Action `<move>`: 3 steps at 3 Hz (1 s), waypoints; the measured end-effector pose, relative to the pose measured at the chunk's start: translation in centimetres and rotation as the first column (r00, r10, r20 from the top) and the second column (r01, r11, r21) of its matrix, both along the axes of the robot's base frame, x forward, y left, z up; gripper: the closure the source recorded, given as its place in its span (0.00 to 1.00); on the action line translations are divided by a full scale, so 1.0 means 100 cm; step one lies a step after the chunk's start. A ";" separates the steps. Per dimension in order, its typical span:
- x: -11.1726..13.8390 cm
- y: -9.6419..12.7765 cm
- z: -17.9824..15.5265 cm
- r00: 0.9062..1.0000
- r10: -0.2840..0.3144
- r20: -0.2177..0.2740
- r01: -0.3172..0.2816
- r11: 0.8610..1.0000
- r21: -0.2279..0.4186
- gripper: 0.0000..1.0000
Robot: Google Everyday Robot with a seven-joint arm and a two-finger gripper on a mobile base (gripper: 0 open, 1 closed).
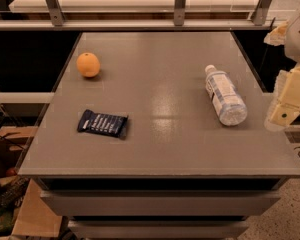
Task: Place blue plastic bottle upright
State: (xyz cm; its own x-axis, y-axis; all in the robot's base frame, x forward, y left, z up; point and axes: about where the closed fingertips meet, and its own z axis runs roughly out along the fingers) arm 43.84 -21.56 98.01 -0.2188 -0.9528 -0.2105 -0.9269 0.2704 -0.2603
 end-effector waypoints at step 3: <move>0.018 0.000 0.004 0.993 -0.119 -0.008 0.119 0.993 0.003 0.00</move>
Offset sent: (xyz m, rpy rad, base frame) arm 0.0090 -0.0005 0.0002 -0.0024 0.0071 -0.0707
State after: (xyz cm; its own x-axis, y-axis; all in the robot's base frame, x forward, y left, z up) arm 45.65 -21.57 98.39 -0.3322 -0.9192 -0.2114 -0.8902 0.3796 -0.2518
